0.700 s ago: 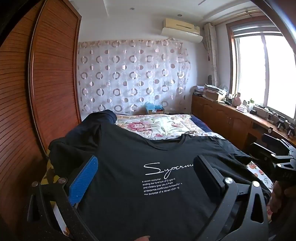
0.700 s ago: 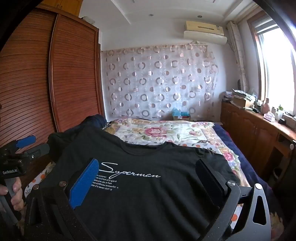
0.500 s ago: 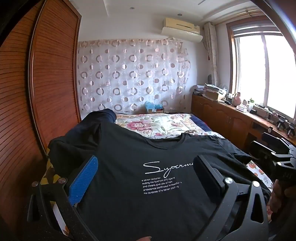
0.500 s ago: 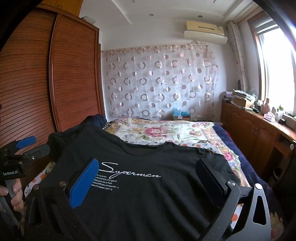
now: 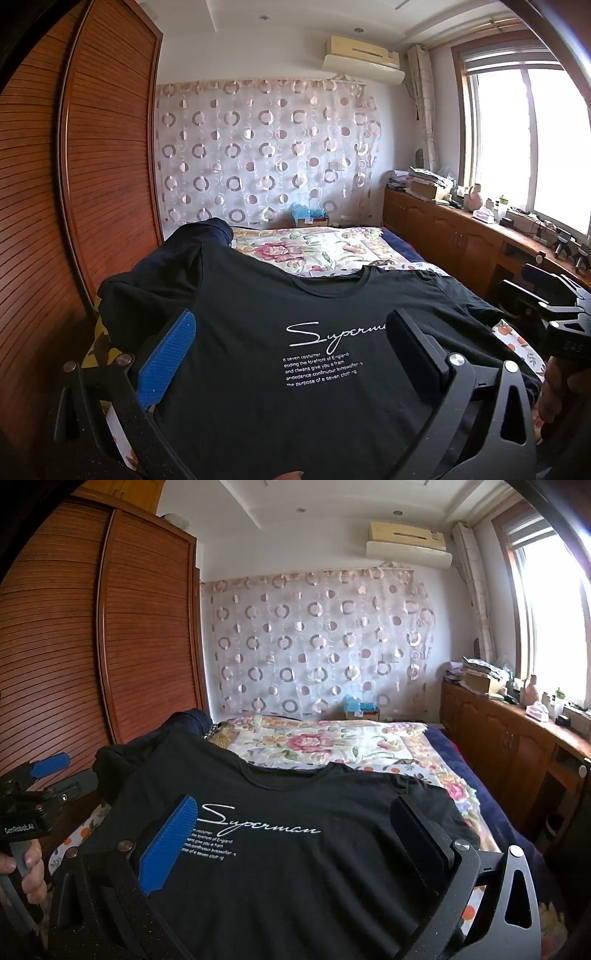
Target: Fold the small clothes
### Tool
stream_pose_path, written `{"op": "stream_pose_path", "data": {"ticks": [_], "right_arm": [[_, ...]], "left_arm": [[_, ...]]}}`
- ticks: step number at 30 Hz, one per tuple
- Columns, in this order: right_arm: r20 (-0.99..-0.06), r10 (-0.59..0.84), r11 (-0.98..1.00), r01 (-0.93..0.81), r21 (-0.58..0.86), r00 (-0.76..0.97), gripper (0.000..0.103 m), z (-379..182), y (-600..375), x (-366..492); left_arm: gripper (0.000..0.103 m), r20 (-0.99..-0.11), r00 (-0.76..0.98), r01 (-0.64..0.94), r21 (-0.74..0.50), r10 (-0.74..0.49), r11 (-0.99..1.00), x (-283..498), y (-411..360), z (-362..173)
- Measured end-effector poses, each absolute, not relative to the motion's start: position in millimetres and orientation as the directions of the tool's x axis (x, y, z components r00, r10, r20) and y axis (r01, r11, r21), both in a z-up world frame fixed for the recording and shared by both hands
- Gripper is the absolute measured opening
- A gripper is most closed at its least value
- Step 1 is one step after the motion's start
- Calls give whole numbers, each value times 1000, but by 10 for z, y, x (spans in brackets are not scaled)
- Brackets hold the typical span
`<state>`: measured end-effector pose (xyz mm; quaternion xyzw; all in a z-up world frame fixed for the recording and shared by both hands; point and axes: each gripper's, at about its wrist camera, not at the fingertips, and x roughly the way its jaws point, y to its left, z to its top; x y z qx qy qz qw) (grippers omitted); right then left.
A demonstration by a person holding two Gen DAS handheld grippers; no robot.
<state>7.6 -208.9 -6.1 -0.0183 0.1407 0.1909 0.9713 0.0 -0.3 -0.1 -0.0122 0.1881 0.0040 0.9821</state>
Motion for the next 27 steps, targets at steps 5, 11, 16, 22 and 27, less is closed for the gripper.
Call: {"op": "stream_pose_path", "data": {"ticks": [5, 11, 16, 22, 27], "right_arm": [[-280, 367, 926, -377, 19, 887, 103, -59, -2074, 83], [-280, 366, 926, -376, 19, 888, 103, -54, -2075, 80], [-280, 367, 926, -377, 18, 887, 103, -56, -2074, 81], [-281, 367, 926, -377, 19, 887, 103, -58, -2070, 72], [-281, 367, 926, -377, 19, 887, 103, -58, -2069, 75]], "left_arm": [[103, -368, 930, -13, -22, 4, 1000, -3, -4, 0], [103, -368, 930, -12, -21, 4, 1000, -5, -8, 0], [103, -367, 930, -13, -20, 5, 1000, -7, -9, 0], [103, -368, 930, -13, -17, 6, 1000, -8, -12, 1], [103, -368, 930, -12, -18, 5, 1000, -8, -13, 1]]}}
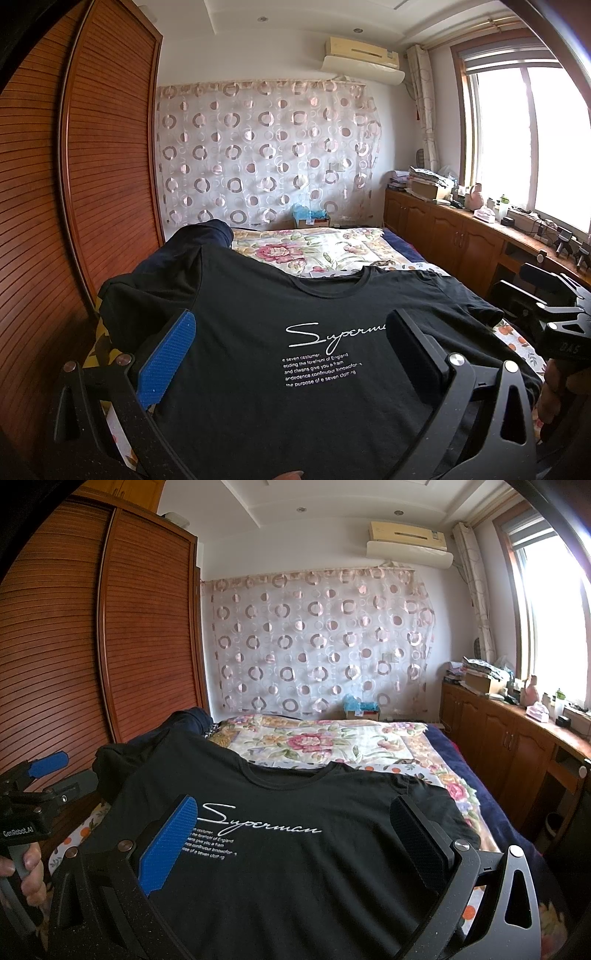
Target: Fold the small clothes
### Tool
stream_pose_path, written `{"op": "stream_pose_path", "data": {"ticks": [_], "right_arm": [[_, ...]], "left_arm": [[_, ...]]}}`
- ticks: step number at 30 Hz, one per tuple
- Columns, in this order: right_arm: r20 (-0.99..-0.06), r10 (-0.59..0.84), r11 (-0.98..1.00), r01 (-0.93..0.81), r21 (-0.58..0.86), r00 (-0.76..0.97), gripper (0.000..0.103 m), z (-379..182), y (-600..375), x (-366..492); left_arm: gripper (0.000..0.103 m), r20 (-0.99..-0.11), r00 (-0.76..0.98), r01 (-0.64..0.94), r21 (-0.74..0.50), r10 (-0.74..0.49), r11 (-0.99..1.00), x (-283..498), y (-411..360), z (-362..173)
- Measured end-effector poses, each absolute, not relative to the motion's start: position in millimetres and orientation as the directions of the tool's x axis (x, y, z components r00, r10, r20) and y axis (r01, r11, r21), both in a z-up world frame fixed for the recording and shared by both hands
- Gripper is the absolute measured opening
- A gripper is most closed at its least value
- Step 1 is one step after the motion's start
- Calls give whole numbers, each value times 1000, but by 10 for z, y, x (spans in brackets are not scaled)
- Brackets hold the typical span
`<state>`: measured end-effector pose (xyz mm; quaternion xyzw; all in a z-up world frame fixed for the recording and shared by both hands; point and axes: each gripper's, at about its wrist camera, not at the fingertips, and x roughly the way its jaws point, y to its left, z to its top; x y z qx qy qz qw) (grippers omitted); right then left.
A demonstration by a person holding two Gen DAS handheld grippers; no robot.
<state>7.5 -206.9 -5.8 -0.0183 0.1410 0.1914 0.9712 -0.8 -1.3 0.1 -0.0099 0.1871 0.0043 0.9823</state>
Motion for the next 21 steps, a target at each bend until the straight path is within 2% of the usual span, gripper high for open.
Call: {"op": "stream_pose_path", "data": {"ticks": [21], "right_arm": [[-281, 367, 926, -376, 20, 887, 103, -61, -2077, 77]], "left_arm": [[103, -364, 931, -11, -16, 4, 1000, -91, -61, 6]]}}
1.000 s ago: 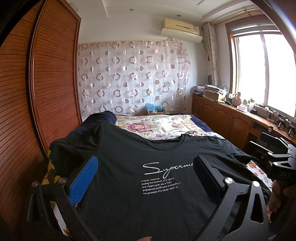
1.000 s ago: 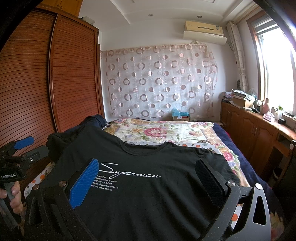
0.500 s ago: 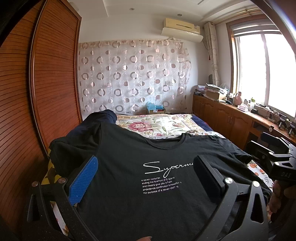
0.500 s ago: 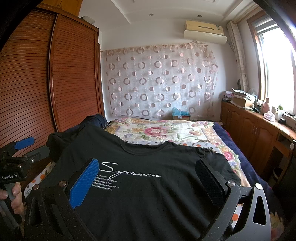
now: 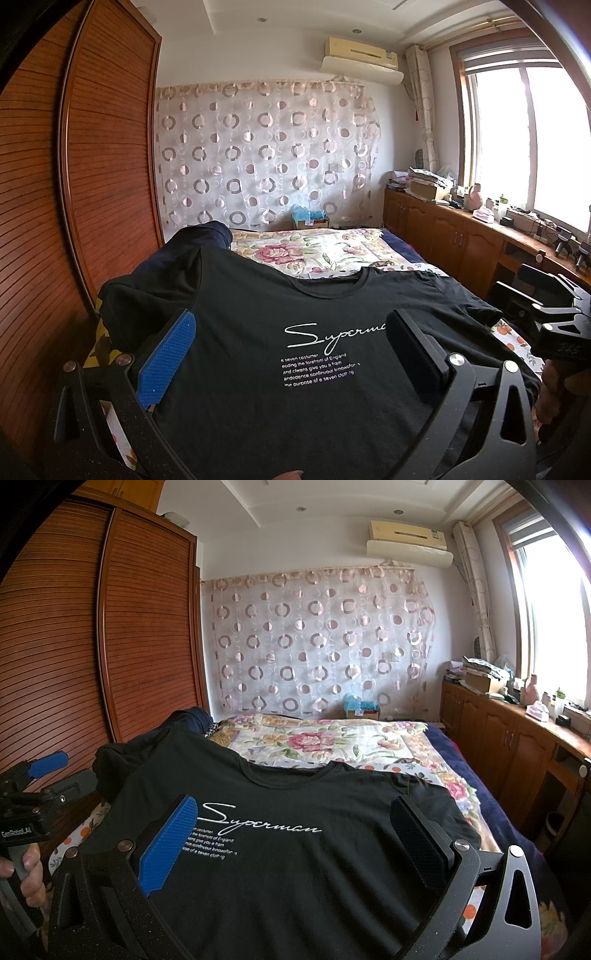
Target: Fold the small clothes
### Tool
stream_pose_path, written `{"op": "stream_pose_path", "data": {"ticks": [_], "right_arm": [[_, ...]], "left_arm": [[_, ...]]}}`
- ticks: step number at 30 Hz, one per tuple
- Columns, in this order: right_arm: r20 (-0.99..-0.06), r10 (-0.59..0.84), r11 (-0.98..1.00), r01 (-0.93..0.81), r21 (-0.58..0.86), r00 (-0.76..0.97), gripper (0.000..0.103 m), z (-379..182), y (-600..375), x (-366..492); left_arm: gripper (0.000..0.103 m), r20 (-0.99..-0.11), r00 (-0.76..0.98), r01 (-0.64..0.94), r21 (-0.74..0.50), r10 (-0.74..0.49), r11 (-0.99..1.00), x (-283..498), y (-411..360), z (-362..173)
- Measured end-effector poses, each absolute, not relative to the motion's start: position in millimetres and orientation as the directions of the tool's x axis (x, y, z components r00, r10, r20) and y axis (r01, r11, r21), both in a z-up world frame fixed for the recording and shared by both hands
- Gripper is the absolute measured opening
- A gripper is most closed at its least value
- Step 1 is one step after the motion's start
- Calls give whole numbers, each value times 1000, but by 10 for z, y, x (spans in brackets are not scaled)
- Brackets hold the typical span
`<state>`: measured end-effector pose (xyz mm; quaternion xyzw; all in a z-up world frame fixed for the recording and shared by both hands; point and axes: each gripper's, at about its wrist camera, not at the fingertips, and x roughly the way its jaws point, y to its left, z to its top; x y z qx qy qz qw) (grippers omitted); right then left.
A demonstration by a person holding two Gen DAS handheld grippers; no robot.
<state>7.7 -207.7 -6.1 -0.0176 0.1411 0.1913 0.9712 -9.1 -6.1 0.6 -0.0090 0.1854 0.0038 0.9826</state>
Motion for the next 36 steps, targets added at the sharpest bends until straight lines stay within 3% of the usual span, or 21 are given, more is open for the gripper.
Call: {"op": "stream_pose_path", "data": {"ticks": [19, 36], "right_arm": [[-274, 369, 925, -379, 18, 888, 103, -69, -2076, 74], [-333, 394, 912, -411, 21, 857, 103, -78, -2061, 198]], "left_arm": [[103, -358, 934, -9, -15, 3, 1000, -166, -82, 250], [103, -413, 909, -58, -13, 48, 998, 26, 282, 52]]}}
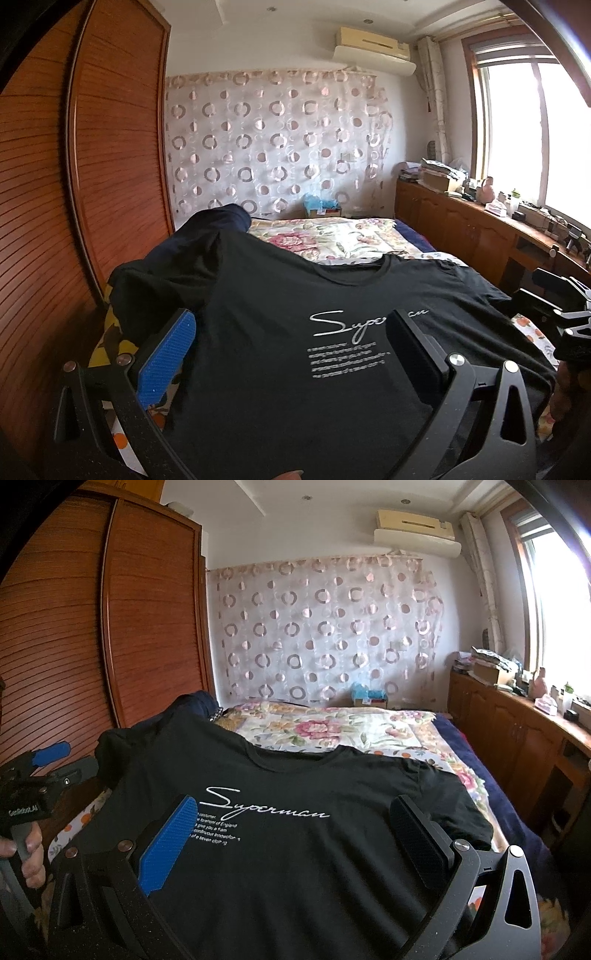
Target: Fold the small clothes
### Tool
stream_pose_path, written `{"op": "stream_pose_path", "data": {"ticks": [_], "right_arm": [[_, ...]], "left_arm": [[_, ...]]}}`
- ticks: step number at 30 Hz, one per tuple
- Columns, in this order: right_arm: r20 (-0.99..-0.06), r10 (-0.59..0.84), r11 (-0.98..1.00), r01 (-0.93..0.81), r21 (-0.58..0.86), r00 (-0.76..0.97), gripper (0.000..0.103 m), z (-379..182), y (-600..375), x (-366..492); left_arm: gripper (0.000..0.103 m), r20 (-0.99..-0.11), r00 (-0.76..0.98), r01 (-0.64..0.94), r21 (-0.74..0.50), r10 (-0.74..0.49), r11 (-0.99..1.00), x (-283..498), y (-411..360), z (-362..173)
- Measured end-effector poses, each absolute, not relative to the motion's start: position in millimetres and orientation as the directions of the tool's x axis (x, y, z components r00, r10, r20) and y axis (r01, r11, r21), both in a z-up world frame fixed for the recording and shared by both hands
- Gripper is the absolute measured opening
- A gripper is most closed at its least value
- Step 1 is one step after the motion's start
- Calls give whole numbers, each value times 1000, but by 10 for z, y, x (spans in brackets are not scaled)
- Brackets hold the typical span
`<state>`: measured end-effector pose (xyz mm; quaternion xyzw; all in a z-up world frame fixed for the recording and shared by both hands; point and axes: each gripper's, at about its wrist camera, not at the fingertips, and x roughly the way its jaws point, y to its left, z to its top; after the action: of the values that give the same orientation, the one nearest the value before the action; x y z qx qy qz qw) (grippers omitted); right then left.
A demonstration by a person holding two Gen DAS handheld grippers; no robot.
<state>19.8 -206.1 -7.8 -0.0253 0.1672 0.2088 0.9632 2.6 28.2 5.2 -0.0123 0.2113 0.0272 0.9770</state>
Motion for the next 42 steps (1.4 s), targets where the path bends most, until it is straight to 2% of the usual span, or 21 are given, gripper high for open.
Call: {"op": "stream_pose_path", "data": {"ticks": [13, 22, 28, 30, 34, 38, 40, 42], "right_arm": [[-373, 477, 851, -525, -30, 795, 103, -162, -1915, 436], [-412, 500, 821, -568, -52, 761, 103, -154, -1824, 666], [-440, 528, 795, -605, -45, 726, 103, -110, -1781, 902], [-446, 538, 786, -616, -38, 715, 103, -107, -1777, 967], [-469, 560, 766, -643, -21, 683, 103, -97, -1728, 1135], [-495, 575, 745, -666, -11, 652, 103, -66, -1669, 1373], [-509, 582, 736, -677, -1, 634, 103, -56, -1623, 1489], [-522, 585, 729, -685, 3, 620, 103, -51, -1567, 1603]], "left_arm": [[103, -469, 873, -138, 25, 134, 990, 333, 856, -358], [102, -519, 843, -143, 36, 140, 989, 501, 1352, -489], [87, -540, 826, -166, 45, 164, 985, 690, 1708, -454], [77, -547, 821, -177, 27, 163, 984, 754, 1820, -440], [67, -561, 804, -221, 24, 196, 975, 901, 2061, -399], [48, -582, 790, -247, -11, 195, 969, 1092, 2334, -373], [45, -586, 783, -258, -5, 207, 966, 1163, 2414, -365], [38, -596, 776, -262, -6, 207, 965, 1238, 2483, -366]]}}
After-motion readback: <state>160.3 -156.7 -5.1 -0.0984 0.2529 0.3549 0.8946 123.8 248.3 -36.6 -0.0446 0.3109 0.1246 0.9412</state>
